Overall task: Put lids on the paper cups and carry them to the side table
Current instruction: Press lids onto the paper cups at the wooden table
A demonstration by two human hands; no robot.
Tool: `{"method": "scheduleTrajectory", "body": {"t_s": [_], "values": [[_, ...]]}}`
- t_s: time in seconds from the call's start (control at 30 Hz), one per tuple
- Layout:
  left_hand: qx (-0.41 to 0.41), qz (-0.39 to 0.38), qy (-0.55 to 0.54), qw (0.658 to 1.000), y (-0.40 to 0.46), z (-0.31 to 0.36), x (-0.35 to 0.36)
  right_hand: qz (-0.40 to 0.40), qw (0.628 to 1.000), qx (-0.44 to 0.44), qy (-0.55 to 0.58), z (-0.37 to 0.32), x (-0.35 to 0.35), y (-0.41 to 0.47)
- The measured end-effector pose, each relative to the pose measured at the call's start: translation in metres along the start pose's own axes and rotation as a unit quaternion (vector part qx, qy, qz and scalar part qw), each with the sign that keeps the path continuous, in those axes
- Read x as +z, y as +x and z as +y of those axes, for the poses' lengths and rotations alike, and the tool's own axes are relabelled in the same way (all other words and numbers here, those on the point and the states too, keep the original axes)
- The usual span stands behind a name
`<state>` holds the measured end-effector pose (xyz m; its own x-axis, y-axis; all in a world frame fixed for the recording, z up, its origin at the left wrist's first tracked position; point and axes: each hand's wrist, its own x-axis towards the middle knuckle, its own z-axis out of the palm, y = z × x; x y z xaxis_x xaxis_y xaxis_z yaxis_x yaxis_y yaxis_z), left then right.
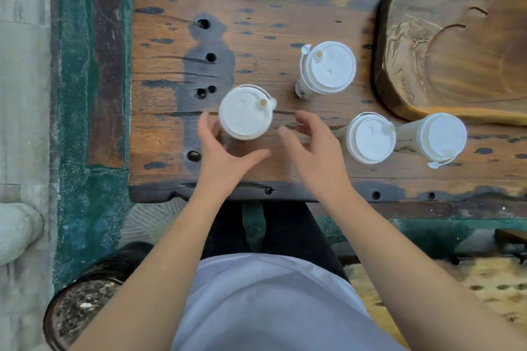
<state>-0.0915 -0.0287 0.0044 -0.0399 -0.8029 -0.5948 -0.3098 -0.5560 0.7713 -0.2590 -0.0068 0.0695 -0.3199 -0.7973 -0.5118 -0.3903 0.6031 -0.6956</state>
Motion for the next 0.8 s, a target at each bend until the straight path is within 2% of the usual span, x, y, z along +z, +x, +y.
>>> {"method": "scheduleTrajectory", "body": {"t_s": [0.07,0.13,0.17,0.23,0.3,0.43,0.5,0.6,0.73,0.8], "values": [[-0.013,0.092,-0.012,0.996,-0.025,-0.011,0.021,0.040,0.981,-0.120,-0.147,0.024,-0.031,-0.017],[0.000,0.149,0.011,0.989,-0.047,-0.019,0.048,0.075,0.939,-0.190,-0.275,0.049,-0.064,-0.015],[0.011,0.137,0.024,0.990,-0.054,-0.021,0.063,0.080,0.922,-0.195,-0.325,0.058,-0.078,-0.009],[0.050,0.068,0.066,0.994,-0.058,-0.020,0.092,0.052,0.903,-0.169,-0.392,0.071,-0.100,0.006],[0.094,0.000,0.120,0.988,-0.051,-0.014,0.121,0.012,0.897,-0.163,-0.412,0.078,-0.113,0.021],[0.105,-0.082,0.179,0.975,-0.022,0.002,0.163,-0.015,0.912,-0.176,-0.371,0.083,-0.115,0.047],[0.110,-0.087,0.188,0.972,-0.009,0.002,0.172,0.003,0.925,-0.184,-0.333,0.084,-0.110,0.052],[0.111,-0.090,0.205,0.968,0.007,0.000,0.188,0.056,0.925,-0.178,-0.331,0.082,-0.101,0.058],[0.197,-0.121,0.310,0.922,0.017,0.009,0.206,0.098,0.905,-0.181,-0.373,0.081,-0.087,0.062],[0.212,-0.127,0.320,0.915,0.017,0.011,0.209,0.118,0.897,-0.195,-0.380,0.087,-0.083,0.061]]}}
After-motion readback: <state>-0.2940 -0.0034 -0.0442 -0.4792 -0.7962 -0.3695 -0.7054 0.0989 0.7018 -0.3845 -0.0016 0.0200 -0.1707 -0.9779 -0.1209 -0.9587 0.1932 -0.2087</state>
